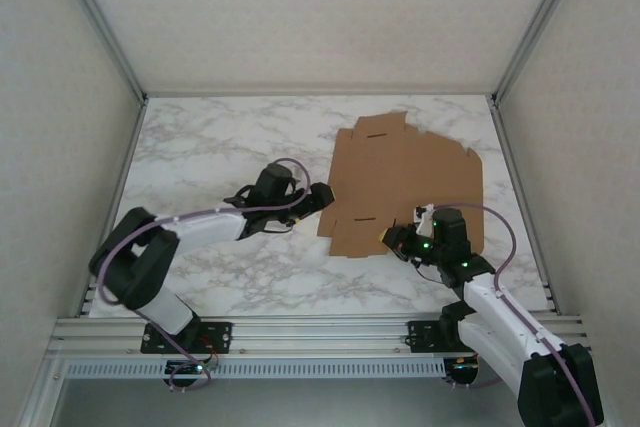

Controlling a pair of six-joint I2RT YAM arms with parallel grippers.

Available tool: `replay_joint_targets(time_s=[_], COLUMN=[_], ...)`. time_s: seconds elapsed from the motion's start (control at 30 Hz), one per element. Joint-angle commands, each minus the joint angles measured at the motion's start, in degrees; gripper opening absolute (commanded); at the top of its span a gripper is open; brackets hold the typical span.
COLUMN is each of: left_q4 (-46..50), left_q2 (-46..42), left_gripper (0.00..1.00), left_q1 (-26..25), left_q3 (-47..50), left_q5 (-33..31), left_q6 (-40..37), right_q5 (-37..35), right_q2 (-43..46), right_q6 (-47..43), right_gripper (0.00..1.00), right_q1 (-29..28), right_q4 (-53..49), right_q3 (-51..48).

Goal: Fold the paper box

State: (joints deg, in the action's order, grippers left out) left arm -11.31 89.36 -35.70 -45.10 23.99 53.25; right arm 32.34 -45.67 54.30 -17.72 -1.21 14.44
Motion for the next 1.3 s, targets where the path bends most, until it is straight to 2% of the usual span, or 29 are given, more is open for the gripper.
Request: replay_joint_targets(time_s=[0.0,0.17,0.3,0.4,0.5,0.67,0.8,0.87,1.0,1.1,1.27], left_q4=[-3.08,-13.39,-19.76,-22.8,-24.99,-30.03,-34.16,-35.24,-30.8,-37.88,-49.37], left_q2=[-5.62,-15.17,-21.81,-23.92,-21.36,-12.71,-7.0,-5.27,-2.9,1.62,12.96], left_gripper=[0.95,0.98,0.97,0.97,0.99,1.0,1.0,1.0,1.0,1.0,1.0], left_q1=[-0.11,-2.16,-6.26,-9.8,-10.78,-9.92,-4.61,-1.75,3.79,6.16,4.78], left_q3=[5.35,15.87,22.5,22.87,19.86,16.94,15.53,14.46,11.41,12.79,9.74], left_q5=[-1.93,-6.52,-16.08,-22.87,-23.76,-20.11,-10.64,-6.07,2.48,9.28,15.11], left_q6=[7.97,20.49,32.06,35.03,35.14,36.2,32.89,28.36,17.2,18.27,23.06], right_q5=[-3.02,-6.16,-10.0,-11.78,-12.81,-13.4,-12.3,-11.55,-10.47,-9.42,-8.29], right_q2=[0.19,1.88,4.53,4.81,4.01,3.62,4.72,5.69,7.71,8.86,10.82], right_q6=[5.92,14.03,18.82,21.37,21.74,22.78,22.54,21.95,21.11,21.46,22.13], right_gripper=[0.08,0.09,0.11,0.12,0.11,0.11,0.12,0.12,0.12,0.12,0.11], right_q1=[0.26,0.07,-0.21,-0.89,-2.22,-3.72,-4.06,-4.05,-4.05,-4.02,-4.1], right_q4=[4.52,9.55,10.34,10.96,10.54,11.09,9.73,8.25,6.26,6.27,5.57], right_q3=[-2.89,-3.32,-1.51,0.43,3.04,4.95,5.94,6.38,6.57,6.09,5.11])
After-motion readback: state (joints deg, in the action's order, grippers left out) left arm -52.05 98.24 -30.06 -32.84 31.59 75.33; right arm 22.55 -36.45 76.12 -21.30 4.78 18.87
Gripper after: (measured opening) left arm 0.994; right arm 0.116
